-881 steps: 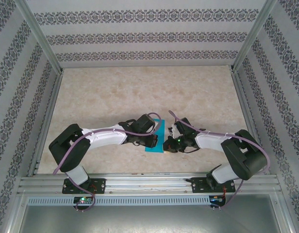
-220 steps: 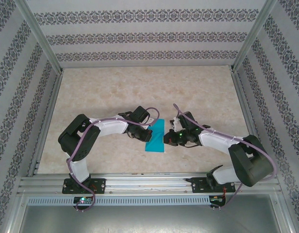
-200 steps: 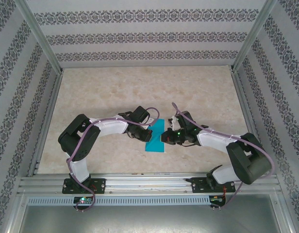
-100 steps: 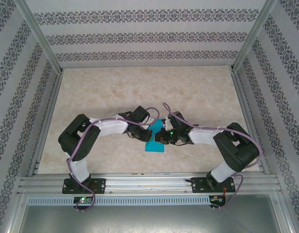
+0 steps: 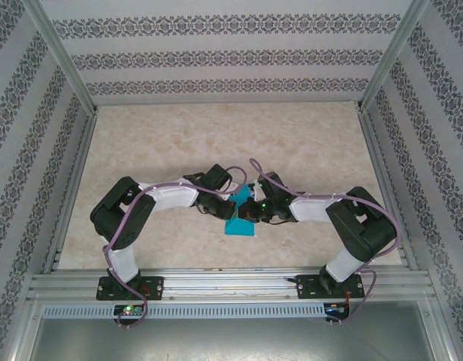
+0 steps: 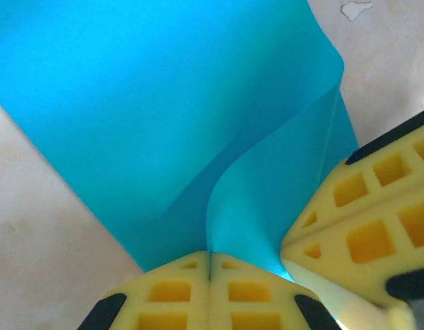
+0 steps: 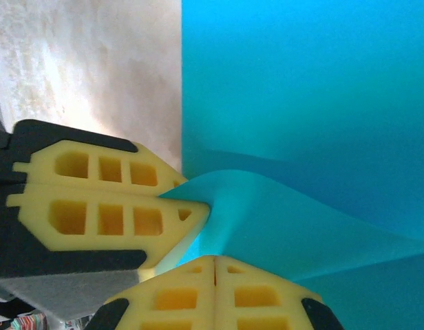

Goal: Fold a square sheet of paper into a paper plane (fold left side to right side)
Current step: Fold the triangle a second time at the center of the table.

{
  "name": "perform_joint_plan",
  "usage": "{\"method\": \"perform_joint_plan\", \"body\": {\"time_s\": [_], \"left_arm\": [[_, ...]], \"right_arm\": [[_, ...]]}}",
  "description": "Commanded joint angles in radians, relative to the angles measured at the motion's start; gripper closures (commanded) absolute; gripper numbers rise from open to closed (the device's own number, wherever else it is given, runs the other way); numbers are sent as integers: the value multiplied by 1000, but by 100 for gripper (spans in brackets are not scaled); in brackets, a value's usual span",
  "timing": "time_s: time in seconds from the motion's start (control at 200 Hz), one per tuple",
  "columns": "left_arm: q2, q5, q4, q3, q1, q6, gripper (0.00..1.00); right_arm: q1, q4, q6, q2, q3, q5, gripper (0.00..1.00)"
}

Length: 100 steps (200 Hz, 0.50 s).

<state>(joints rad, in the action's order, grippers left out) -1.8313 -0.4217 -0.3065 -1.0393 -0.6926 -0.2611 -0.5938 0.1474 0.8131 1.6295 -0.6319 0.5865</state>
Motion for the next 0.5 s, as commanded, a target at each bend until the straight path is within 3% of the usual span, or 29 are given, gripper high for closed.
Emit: {"method": "perform_joint_plan", "body": {"time_s": [0.0, 0.495], "left_arm": [[-40, 12, -30, 6, -5, 18, 96], [-41, 15, -37, 0, -5, 20, 93]], "right_arm": [[-12, -23, -7, 19, -22, -32, 100], [-12, -117, -23, 42, -18, -75, 100]]}}
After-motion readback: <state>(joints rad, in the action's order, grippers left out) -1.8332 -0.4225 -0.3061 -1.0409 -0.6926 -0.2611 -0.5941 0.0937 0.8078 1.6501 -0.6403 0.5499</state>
